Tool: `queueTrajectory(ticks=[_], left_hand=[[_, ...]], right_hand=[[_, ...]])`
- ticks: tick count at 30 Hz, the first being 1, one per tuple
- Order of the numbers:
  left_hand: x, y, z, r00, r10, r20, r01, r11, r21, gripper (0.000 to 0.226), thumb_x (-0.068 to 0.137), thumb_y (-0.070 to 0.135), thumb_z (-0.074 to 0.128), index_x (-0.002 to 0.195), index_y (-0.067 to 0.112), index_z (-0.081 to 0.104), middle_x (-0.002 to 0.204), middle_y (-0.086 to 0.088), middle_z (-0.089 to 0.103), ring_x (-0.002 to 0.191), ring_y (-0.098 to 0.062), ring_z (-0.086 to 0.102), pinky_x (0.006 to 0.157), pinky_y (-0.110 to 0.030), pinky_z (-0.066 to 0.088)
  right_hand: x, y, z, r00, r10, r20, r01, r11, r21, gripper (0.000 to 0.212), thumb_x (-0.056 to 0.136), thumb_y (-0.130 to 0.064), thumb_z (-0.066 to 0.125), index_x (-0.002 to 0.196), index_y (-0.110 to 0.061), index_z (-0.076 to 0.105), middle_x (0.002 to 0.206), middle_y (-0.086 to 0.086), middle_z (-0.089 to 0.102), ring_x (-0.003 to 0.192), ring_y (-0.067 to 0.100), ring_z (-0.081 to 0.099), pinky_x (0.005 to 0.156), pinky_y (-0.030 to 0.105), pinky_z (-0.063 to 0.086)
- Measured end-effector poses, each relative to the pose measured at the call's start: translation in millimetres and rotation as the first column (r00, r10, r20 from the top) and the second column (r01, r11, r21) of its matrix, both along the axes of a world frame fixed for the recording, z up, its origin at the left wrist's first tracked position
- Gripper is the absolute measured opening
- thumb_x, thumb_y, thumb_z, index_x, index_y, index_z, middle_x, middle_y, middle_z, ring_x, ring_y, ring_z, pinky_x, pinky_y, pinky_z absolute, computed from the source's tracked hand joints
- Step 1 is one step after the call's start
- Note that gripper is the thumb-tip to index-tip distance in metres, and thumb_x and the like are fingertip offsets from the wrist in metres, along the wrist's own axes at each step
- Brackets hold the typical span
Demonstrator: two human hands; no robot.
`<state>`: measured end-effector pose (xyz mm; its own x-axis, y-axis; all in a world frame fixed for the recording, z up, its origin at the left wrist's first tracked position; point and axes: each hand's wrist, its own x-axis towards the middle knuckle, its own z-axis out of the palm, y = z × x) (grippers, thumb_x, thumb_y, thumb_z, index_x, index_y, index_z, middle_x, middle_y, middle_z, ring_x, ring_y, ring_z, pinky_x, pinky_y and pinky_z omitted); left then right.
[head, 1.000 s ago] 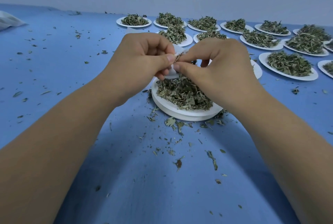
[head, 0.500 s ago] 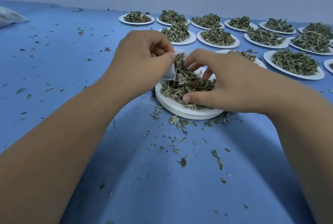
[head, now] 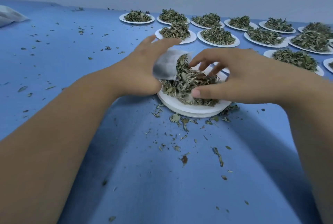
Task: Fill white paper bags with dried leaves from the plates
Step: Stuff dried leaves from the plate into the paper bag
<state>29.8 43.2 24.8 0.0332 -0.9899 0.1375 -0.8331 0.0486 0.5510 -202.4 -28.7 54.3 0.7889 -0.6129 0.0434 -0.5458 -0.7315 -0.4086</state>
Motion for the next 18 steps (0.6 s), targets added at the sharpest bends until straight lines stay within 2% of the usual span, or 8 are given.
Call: queueTrajectory(ticks=[2, 4, 6, 8, 10, 13, 16, 18], left_hand=[[2.3, -3.3, 0.5, 0.999, -0.018, 0.033, 0.017, 0.999, 0.046, 0.106, 0.076, -0.007, 0.054, 0.141, 0.067, 0.015, 0.166, 0.007, 0.008, 0.155, -0.02, 0.004, 0.102, -0.044, 0.041], [4.5, -5.9, 0.7, 0.996, -0.045, 0.073, 0.044, 0.999, 0.019, 0.108, 0.075, -0.006, 0.055, 0.136, 0.072, 0.014, 0.158, 0.006, 0.027, 0.147, -0.031, 0.025, 0.105, -0.054, 0.043], [6.2, -8.3, -1.0, 0.992, -0.039, 0.122, 0.04, 0.999, -0.002, 0.106, 0.075, -0.003, 0.057, 0.134, 0.074, 0.014, 0.142, 0.008, 0.046, 0.127, -0.03, 0.046, 0.096, -0.055, 0.048], [8.1, -11.1, -4.9, 0.985, -0.004, 0.173, 0.006, 1.0, -0.013, 0.096, 0.078, 0.003, 0.058, 0.14, 0.064, 0.019, 0.126, 0.005, 0.059, 0.109, -0.025, 0.055, 0.087, -0.052, 0.053], [10.3, -11.9, -6.3, 0.977, 0.048, 0.206, -0.035, 0.997, -0.064, 0.08, 0.078, 0.007, 0.063, 0.139, 0.051, 0.034, 0.115, 0.004, 0.062, 0.102, -0.023, 0.058, 0.087, -0.047, 0.053], [13.0, -7.2, -1.9, 0.965, 0.096, 0.242, -0.062, 0.988, -0.145, 0.058, 0.073, 0.011, 0.068, 0.121, 0.039, 0.054, 0.105, 0.007, 0.064, 0.097, -0.022, 0.059, 0.084, -0.041, 0.052], [13.0, -1.0, 2.5, 0.952, 0.103, 0.289, -0.048, 0.98, -0.191, 0.04, 0.07, 0.009, 0.066, 0.105, 0.028, 0.06, 0.094, 0.005, 0.063, 0.088, -0.025, 0.059, 0.078, -0.042, 0.051], [12.0, 2.9, 4.1, 0.946, 0.12, 0.302, -0.054, 0.975, -0.216, 0.032, 0.072, 0.009, 0.064, 0.099, 0.025, 0.058, 0.089, 0.004, 0.06, 0.083, -0.026, 0.057, 0.072, -0.04, 0.049]], right_hand=[[-1.5, 2.0, 2.2, 0.994, 0.026, -0.108, -0.026, 1.0, -0.003, 0.059, 0.069, -0.073, 0.068, 0.123, -0.064, 0.045, 0.119, -0.028, 0.055, 0.104, 0.0, 0.06, 0.083, 0.03, 0.05], [0.6, 2.2, -0.4, 0.987, 0.039, -0.157, -0.045, 0.998, -0.037, 0.061, 0.072, -0.069, 0.066, 0.128, -0.063, 0.043, 0.122, -0.026, 0.054, 0.107, 0.007, 0.06, 0.084, 0.033, 0.048], [3.1, -0.3, -4.9, 0.99, 0.036, -0.135, -0.046, 0.997, -0.068, 0.055, 0.078, -0.062, 0.069, 0.128, -0.06, 0.046, 0.121, -0.024, 0.055, 0.107, 0.007, 0.059, 0.079, 0.029, 0.045], [3.7, -3.1, -7.6, 0.997, 0.019, -0.074, -0.027, 0.994, -0.107, 0.044, 0.082, -0.054, 0.075, 0.121, -0.058, 0.054, 0.112, -0.028, 0.057, 0.104, 0.001, 0.057, 0.075, 0.021, 0.041], [4.3, -5.2, -9.3, 1.0, 0.0, -0.015, -0.002, 0.991, -0.131, 0.034, 0.082, -0.048, 0.078, 0.111, -0.056, 0.062, 0.098, -0.036, 0.057, 0.099, -0.01, 0.056, 0.07, 0.008, 0.037], [5.2, -7.6, -10.6, 0.996, -0.015, 0.093, 0.027, 0.992, -0.126, 0.025, 0.081, -0.042, 0.082, 0.103, -0.049, 0.071, 0.079, -0.044, 0.058, 0.089, -0.022, 0.053, 0.066, -0.003, 0.038], [2.4, -7.9, -5.4, 0.982, -0.038, 0.185, 0.059, 0.992, -0.112, 0.023, 0.081, -0.038, 0.082, 0.101, -0.045, 0.073, 0.079, -0.034, 0.063, 0.085, -0.02, 0.057, 0.065, -0.005, 0.037], [-0.4, -7.4, -1.7, 0.968, -0.055, 0.243, 0.078, 0.993, -0.086, 0.021, 0.082, -0.036, 0.082, 0.099, -0.044, 0.073, 0.073, -0.035, 0.064, 0.075, -0.019, 0.058, 0.06, -0.002, 0.041]])
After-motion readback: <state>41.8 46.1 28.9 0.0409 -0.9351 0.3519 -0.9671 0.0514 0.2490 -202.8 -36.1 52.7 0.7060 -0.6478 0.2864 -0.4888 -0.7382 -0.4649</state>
